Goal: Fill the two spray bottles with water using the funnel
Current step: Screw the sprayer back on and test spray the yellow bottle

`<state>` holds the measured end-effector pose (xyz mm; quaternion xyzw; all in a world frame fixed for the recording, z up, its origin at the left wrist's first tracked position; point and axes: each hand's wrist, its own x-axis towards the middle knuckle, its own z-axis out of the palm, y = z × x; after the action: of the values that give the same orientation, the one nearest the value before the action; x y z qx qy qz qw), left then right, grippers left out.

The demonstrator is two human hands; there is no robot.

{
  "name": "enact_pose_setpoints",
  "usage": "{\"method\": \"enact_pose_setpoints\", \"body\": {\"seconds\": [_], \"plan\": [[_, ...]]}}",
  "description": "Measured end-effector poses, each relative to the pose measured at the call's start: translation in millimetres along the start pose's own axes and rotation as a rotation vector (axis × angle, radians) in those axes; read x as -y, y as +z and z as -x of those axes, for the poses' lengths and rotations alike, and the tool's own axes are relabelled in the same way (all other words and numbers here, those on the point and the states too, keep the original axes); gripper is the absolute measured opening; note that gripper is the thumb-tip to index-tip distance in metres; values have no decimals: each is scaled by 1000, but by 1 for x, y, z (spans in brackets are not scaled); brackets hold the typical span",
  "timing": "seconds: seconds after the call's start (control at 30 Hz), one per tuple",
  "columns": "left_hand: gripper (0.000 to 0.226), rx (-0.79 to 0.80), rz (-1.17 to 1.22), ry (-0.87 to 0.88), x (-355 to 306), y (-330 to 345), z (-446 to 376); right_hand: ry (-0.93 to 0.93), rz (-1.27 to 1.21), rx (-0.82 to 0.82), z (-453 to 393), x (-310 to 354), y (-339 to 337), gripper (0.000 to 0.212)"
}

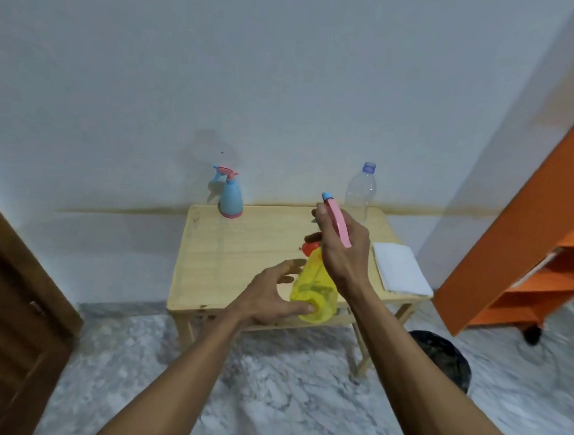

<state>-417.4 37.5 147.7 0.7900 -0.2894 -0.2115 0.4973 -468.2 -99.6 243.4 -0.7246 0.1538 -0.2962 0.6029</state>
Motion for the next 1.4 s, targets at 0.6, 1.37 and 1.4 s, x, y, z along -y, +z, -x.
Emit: {"method": "enact_pose_setpoints", "body": {"seconds": [0.6,1.37,1.4], "plan": [[76,-489,34,6,44,-55,-150,-105,162,170,-154,-74,69,20],[77,-620,26,-330,164,-104,-419,101,131,365,-404,-251,181,25],[78,-618,32,-345,168,-104,-422,115,135,368,-406,-256,183,26]]}}
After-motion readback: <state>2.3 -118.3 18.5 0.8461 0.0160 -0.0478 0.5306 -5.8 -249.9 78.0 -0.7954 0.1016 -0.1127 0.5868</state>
